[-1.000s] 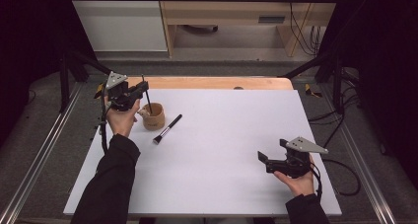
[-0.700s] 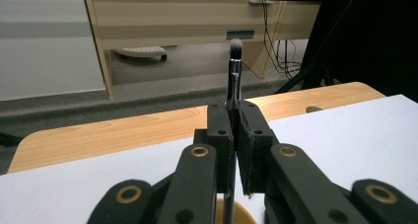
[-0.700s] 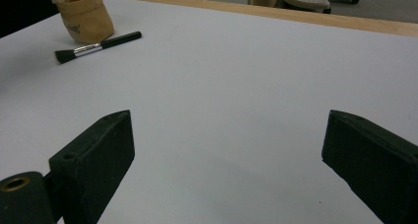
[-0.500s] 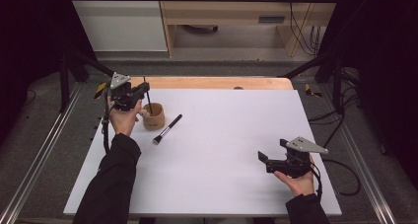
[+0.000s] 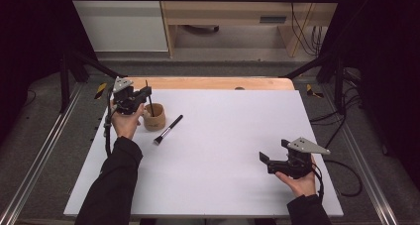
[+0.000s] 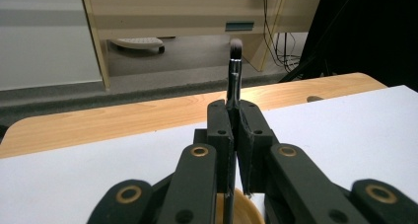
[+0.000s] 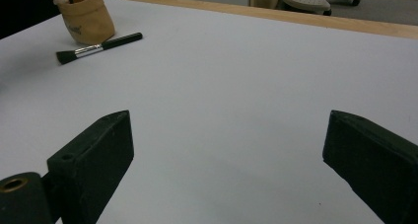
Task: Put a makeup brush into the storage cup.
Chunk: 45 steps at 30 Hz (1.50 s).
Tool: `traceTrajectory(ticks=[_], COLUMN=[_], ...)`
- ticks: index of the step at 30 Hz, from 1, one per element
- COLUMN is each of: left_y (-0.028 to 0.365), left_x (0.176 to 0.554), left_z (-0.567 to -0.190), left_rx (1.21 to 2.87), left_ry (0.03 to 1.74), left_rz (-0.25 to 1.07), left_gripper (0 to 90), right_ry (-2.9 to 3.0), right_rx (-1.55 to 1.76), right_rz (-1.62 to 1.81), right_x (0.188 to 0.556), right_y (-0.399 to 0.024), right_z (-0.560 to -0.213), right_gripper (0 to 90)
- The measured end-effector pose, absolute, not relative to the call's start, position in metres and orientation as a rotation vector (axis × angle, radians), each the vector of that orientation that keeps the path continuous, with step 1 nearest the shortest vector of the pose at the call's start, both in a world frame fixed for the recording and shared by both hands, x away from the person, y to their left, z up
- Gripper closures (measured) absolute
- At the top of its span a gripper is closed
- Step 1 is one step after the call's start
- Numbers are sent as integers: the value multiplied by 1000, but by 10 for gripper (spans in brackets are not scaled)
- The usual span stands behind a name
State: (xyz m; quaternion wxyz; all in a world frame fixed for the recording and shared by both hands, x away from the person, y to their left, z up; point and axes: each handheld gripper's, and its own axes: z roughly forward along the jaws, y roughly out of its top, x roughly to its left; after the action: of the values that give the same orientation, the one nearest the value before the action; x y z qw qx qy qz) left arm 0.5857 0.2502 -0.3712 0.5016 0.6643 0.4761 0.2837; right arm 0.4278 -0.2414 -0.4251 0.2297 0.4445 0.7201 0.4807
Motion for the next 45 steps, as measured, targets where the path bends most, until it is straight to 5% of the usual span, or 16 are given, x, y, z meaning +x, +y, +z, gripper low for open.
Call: traceTrajectory(ticks=[24, 45], left_y=[245, 251], left_x=[584, 536], left_z=[-394, -376], left_rx=[1688, 1678], left_ry=[1175, 1066], left_rz=[663, 644], left_gripper=[836, 615], right_ry=[1990, 1978], right_rx=[1216, 1211], right_rz=[1319, 1328], right_x=[427, 426], right_y=[-240, -241], right_z=[-425, -422], right_gripper=[55, 51])
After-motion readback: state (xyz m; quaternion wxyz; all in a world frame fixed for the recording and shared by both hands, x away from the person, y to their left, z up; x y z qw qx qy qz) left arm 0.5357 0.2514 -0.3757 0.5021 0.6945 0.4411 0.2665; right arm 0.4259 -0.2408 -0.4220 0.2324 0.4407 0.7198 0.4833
